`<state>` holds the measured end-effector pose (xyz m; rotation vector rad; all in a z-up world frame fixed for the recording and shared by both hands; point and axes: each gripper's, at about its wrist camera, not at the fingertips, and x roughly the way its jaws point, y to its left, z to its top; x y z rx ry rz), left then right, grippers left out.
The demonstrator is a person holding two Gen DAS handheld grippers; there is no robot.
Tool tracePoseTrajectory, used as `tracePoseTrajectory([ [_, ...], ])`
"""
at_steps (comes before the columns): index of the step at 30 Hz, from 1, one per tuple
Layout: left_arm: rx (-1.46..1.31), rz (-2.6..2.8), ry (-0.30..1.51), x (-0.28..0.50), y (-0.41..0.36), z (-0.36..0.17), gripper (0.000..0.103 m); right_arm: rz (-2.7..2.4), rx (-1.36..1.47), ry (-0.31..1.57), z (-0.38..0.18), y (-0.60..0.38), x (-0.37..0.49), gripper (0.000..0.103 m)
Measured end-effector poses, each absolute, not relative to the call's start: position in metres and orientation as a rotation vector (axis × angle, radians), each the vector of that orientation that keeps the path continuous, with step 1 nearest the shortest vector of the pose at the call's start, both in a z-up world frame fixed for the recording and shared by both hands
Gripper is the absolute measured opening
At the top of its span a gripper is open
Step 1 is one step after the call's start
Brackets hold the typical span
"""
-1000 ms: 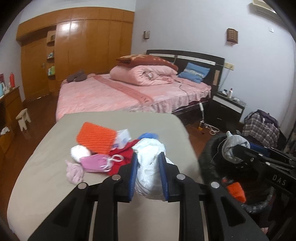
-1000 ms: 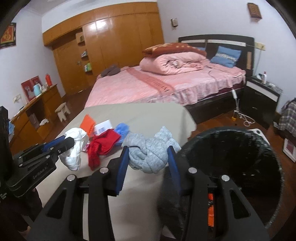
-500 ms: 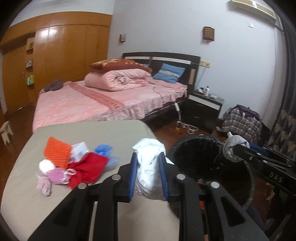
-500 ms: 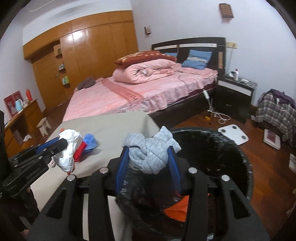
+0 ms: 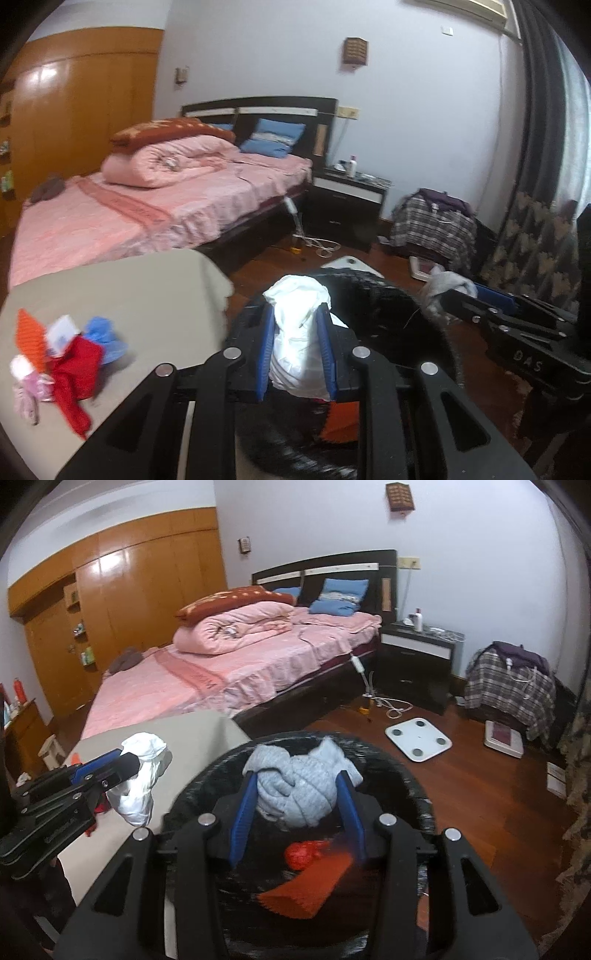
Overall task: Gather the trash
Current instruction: 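Carry the white and grey cloths over the bin and release both, then move both tools back to the table and grasp the pink cloth with the left tool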
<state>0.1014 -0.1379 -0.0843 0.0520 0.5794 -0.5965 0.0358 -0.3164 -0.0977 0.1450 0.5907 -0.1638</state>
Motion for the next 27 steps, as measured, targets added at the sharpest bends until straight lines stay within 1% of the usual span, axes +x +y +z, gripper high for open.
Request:
tracePoseTrajectory([
  [1,0.049,-0.617,0.591,0.104,-0.144,-0.086,0.028,-0.173,0.144,0.592,-0.099,-0.319,0.036,0.052],
  [2,0.044,-0.626,0.596,0.105,-0.146,-0.087,0.033,-0.188,0.142,0.593,-0.1,-0.323,0.035,0.057],
  [3,0.04,-0.633,0.601,0.107,-0.147,-0.088,0.042,-0.203,0.141,0.592,-0.101,-0.326,0.036,0.066],
  [4,0.037,-0.631,0.602,0.108,-0.147,-0.089,0.048,-0.222,0.142,0.589,-0.102,-0.329,0.034,0.07],
  [5,0.036,-0.627,0.6,0.108,-0.146,-0.089,0.05,-0.227,0.144,0.588,-0.102,-0.332,0.034,0.072],
  [6,0.036,-0.622,0.598,0.109,-0.144,-0.089,0.054,-0.232,0.145,0.587,-0.102,-0.333,0.034,0.08],
  [7,0.037,-0.603,0.591,0.108,-0.139,-0.089,0.061,-0.236,0.145,0.584,-0.102,-0.334,0.033,0.09],
  [8,0.036,-0.589,0.587,0.11,-0.134,-0.088,0.064,-0.242,0.142,0.576,-0.102,-0.333,0.032,0.092],
  [10,0.033,-0.547,0.574,0.108,-0.12,-0.086,0.075,-0.232,0.142,0.567,-0.101,-0.33,0.032,0.097],
  [12,0.036,-0.508,0.567,0.109,-0.107,-0.085,0.082,-0.205,0.151,0.577,-0.101,-0.322,0.036,0.097],
  [16,0.035,-0.405,0.568,0.105,-0.065,-0.088,0.09,-0.15,0.157,0.591,-0.101,-0.3,0.045,0.098],
  [27,0.025,-0.077,0.605,0.098,0.066,-0.115,0.091,0.081,0.078,0.614,-0.112,-0.187,0.087,0.098],
])
